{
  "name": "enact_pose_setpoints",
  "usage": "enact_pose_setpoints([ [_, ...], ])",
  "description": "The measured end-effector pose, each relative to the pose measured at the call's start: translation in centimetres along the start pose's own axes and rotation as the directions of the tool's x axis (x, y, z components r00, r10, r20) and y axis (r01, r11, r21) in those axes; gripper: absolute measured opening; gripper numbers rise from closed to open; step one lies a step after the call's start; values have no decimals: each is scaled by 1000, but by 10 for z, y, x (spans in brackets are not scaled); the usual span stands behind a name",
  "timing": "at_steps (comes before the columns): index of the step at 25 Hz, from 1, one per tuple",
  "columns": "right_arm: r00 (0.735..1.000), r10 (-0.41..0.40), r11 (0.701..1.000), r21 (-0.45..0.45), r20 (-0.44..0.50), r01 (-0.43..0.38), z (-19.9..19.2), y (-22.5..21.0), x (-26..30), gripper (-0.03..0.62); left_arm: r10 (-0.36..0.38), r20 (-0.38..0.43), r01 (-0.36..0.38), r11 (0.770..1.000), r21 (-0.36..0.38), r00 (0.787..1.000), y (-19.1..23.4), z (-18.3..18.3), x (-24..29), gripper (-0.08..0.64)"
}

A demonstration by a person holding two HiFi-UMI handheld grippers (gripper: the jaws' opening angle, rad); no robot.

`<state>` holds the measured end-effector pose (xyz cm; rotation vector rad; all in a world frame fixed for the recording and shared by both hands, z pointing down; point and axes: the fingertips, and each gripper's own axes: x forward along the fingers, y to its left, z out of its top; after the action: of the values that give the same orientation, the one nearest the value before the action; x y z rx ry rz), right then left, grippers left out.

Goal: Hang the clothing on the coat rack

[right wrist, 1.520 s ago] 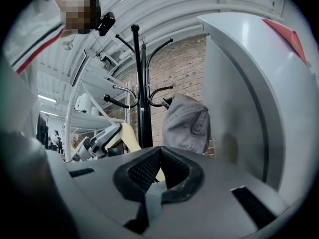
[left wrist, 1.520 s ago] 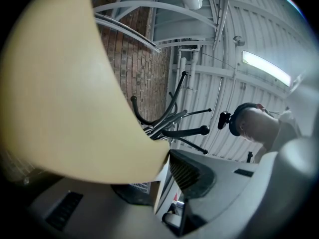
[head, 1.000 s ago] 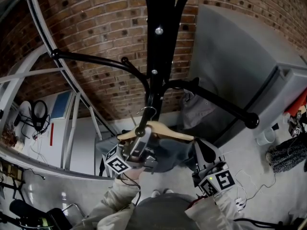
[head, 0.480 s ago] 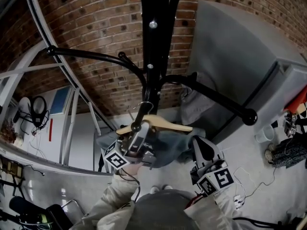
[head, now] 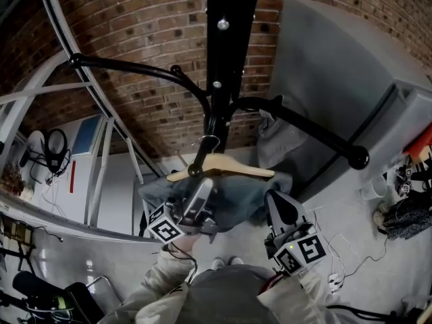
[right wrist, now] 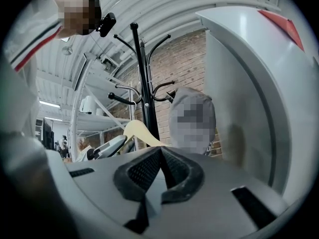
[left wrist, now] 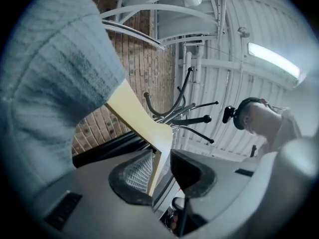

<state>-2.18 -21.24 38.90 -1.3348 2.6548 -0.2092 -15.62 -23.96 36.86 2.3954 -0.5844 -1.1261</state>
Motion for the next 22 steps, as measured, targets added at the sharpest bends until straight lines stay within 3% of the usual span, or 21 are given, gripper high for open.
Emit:
enact_pose_setpoints([
  [8,999,36,999,15,6,-37,-6,13,5,23,78,-71,-70,991,113,994,-4,-9,-19,82],
  [14,999,51,998,23,3,-51,-12,20,5,23,165,-116,-133,960,247,979,-9,-11,-33,53],
  [16,999,55,998,17,-1,-55,-14,22,5,23,209,-130,-160,937,311,969,-11,-11,-37,42],
  [19,998,65,998,15,-20,-64,-19,25,5,23,290,-148,-198,874,443,946,-15,-13,-41,26],
  [22,996,81,997,19,-37,-80,-24,28,3,23,360,-138,-242,819,520,923,-16,-13,-46,14],
])
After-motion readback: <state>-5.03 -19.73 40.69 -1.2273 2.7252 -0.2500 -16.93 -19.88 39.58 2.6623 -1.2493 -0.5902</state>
